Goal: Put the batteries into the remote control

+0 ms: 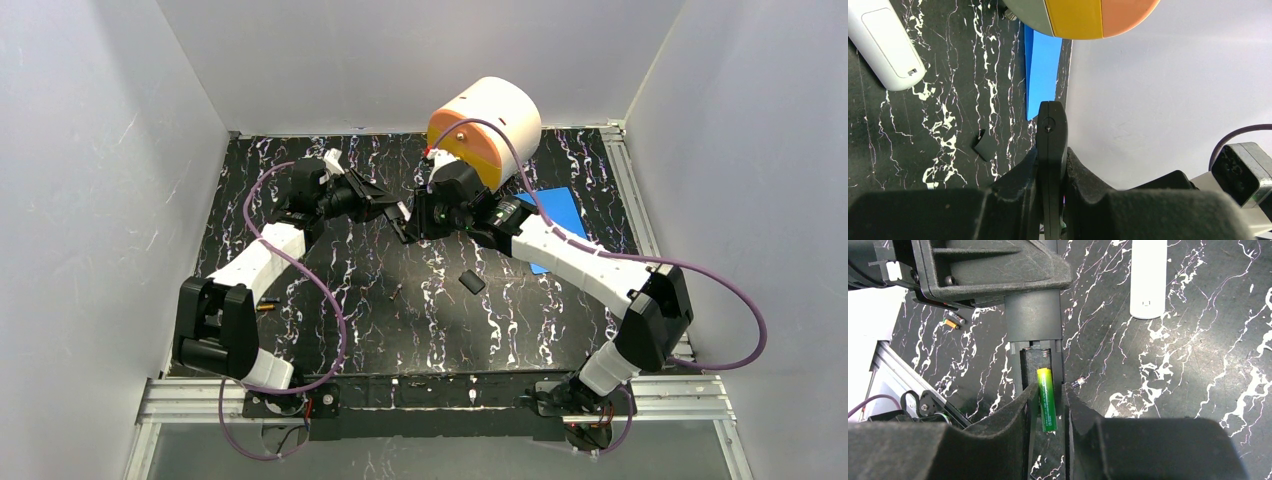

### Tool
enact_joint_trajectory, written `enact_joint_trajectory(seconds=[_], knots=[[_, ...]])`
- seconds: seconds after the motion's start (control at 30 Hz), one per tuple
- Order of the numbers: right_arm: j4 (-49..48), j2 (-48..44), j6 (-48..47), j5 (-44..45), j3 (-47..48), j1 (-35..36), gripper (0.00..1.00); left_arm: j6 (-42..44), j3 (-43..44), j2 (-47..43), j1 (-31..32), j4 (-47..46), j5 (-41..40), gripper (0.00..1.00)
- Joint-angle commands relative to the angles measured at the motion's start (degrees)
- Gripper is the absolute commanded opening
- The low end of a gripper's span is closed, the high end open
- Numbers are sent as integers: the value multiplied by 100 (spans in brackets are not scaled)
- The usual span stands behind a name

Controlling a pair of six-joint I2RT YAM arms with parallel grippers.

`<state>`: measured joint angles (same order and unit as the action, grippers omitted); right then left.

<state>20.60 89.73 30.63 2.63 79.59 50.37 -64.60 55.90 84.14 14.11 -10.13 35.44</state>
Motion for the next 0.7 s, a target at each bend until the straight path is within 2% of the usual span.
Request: enact_joint_trajectory(seconds=[0.0, 0.27, 0.67], knots=[[-70, 100, -142, 81, -31, 12, 30, -127, 239, 1, 28, 2, 217, 0], [-270, 101, -209, 212, -122, 12, 21, -328, 232, 30, 30, 54, 238, 0], [-857, 131, -242, 244, -387, 23, 21, -442, 377, 51, 30, 340, 288, 0]])
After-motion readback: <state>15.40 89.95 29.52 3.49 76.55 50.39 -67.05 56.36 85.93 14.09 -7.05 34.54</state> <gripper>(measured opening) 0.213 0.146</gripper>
